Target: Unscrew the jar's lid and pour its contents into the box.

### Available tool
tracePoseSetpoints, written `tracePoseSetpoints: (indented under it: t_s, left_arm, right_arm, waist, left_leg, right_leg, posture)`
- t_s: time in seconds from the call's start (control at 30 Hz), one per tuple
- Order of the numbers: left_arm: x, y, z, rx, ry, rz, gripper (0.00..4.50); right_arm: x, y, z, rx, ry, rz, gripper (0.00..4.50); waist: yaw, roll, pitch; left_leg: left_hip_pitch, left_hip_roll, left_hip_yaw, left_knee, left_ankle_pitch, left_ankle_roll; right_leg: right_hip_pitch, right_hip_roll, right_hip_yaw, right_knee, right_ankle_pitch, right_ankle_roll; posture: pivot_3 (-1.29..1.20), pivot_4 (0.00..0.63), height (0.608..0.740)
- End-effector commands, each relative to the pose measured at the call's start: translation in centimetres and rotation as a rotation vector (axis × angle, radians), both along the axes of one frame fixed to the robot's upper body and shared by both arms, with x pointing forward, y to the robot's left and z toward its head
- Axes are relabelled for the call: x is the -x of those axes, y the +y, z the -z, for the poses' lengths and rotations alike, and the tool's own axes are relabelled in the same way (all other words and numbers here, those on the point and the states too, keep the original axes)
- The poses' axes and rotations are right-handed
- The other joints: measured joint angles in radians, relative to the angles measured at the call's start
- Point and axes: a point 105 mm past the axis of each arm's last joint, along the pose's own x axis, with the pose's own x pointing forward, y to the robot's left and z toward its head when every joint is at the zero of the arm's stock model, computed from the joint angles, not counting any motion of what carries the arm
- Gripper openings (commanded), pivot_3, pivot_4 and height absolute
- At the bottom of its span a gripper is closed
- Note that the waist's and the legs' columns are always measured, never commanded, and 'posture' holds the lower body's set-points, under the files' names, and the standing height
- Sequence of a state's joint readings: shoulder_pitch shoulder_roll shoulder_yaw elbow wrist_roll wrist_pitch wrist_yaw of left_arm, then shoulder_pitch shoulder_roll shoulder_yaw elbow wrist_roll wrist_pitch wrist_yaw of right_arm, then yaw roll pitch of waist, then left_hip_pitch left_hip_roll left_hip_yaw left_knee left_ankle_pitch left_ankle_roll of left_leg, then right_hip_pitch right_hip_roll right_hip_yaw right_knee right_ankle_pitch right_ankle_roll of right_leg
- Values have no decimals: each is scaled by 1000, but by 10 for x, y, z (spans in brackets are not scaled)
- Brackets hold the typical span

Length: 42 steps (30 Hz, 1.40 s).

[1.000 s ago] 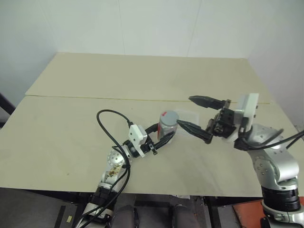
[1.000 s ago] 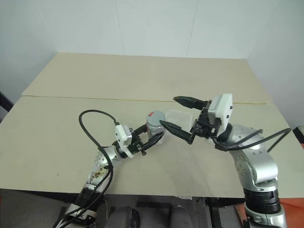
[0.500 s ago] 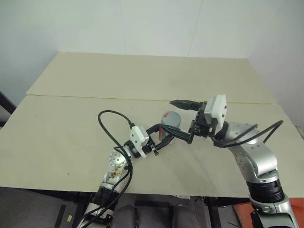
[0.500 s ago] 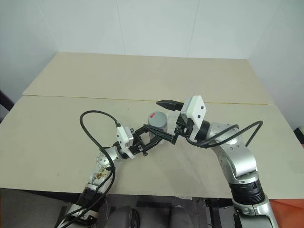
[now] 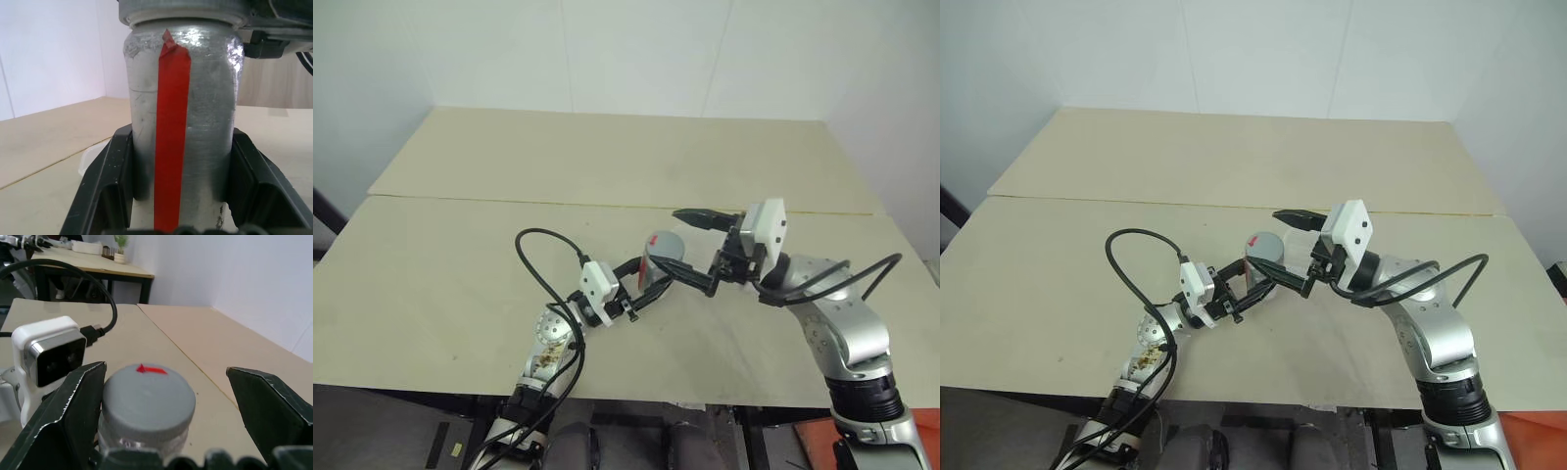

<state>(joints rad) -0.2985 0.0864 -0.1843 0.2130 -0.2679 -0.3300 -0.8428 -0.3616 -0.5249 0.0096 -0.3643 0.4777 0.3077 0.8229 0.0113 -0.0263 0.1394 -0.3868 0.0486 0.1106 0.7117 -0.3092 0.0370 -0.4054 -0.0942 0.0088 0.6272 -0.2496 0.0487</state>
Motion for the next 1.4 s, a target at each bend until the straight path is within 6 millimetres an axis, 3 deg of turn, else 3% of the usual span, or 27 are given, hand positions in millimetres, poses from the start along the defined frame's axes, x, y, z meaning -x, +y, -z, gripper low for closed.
tracePoseSetpoints:
  t_s: [0.03, 1.2, 1.4]
  left_arm:
    - [3, -1, -9, 16, -52, 5, 2097]
    - [2, 1, -10, 23, -50, 1, 2097]
    - [2, 1, -11, 27, -53, -3, 2097]
  right_arm:
    - [5, -12, -9, -10, -52, 30, 4500]
    - [10, -40, -3, 29, -55, 97, 4500]
    - [26, -36, -12, -31, 8, -37, 4500]
  waist:
    - [0, 0, 0]
    - [0, 0, 0]
    - [1, 0, 0]
  left_leg:
    - [0, 0, 0, 0, 0, 0]
    - [0, 0, 0, 0, 0, 0]
    - [0, 0, 0, 0, 0, 0]
  right_leg:
    - [0, 0, 0, 0, 0, 0]
    - [0, 0, 0, 0, 0, 0]
    - [0, 0, 0, 0, 0, 0]
  posture:
    - [0, 150, 740]
    - [0, 150, 740]
    - [0, 150, 740]
